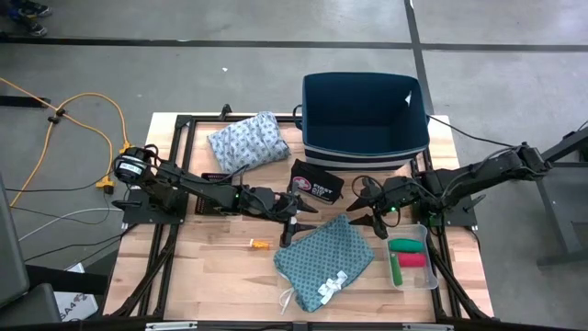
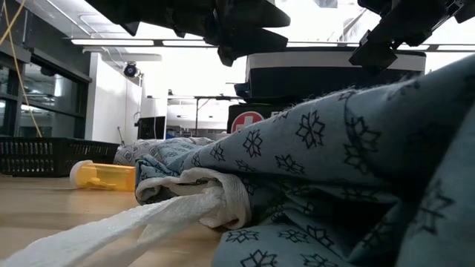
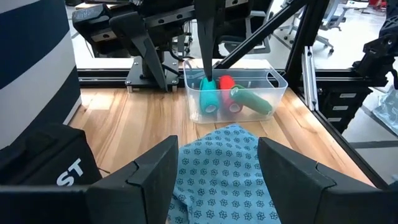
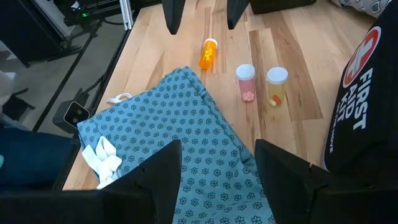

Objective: Pick & place medical supplies in basket/bin
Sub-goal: Put the orange pill bottle into the black bin

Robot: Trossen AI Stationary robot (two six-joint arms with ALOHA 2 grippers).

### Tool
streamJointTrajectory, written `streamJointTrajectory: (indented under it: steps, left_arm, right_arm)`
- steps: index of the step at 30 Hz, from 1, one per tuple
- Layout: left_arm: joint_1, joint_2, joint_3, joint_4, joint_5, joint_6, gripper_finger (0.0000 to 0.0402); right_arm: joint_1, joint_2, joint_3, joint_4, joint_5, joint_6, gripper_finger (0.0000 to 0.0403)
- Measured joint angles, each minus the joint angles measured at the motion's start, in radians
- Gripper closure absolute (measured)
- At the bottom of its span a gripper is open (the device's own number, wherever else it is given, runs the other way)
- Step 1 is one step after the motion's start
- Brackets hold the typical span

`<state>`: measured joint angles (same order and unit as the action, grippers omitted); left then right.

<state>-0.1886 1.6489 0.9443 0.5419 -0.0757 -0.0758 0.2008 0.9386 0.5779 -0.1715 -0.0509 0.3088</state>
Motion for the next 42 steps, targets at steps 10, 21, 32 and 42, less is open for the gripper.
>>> streamJointTrajectory:
  steps: [10,21,32,42]
  left_arm:
    - [0.000,0.000,0.000,-0.004,0.000,-0.001,0.0188]
    - [0.000,-0.030,0.000,-0.124,-0.064,-0.004,0.0188]
    - [-0.015,-0.122,0.000,-0.365,-0.141,-0.029,0.0188]
    - [-0.063,-0.196,0.000,-0.643,-0.141,-0.071,0.0188]
  right_arm:
    - [0.000,0.000,0.000,0.000,0.000,0.000,0.0211]
    - [0.000,0.000,0.000,0.000,0.000,0.000,0.0211]
    - [0.000,0.000,0.000,0.003,0.000,0.000,0.0211]
    - [0.000,0.000,0.000,0.003,0.000,0.000,0.0211]
